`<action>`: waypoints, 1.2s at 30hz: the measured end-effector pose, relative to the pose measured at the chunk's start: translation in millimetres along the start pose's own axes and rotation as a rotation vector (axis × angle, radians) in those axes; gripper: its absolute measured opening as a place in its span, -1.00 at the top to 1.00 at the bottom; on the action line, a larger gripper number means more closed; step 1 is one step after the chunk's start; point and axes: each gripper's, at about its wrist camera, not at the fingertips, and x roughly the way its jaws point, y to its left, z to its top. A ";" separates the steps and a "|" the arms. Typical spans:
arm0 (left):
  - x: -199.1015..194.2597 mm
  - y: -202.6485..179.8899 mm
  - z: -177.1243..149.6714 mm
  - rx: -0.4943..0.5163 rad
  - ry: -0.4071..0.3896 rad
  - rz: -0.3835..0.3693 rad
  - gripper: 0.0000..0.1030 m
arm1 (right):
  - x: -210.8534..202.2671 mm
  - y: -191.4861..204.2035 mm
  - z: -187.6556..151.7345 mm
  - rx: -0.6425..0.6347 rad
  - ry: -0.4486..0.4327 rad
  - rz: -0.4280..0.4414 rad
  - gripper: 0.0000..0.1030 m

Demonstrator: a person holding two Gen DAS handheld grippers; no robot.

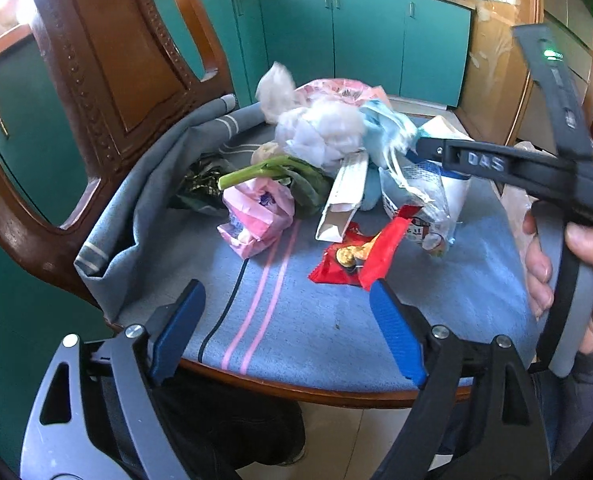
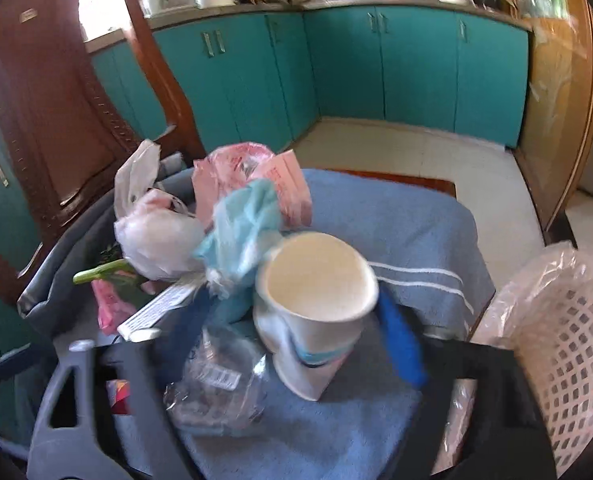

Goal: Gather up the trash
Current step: 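Grasp the white paper cup with the right gripper while the left gripper approaches the red wrapper, then lift the paper cup toward the basket while the left gripper grasps the red wrapper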

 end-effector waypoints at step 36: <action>27.5 -32.9 13.4 0.053 0.007 -0.144 0.48 | -128.1 -81.2 -17.1 0.172 -0.228 -0.039 0.09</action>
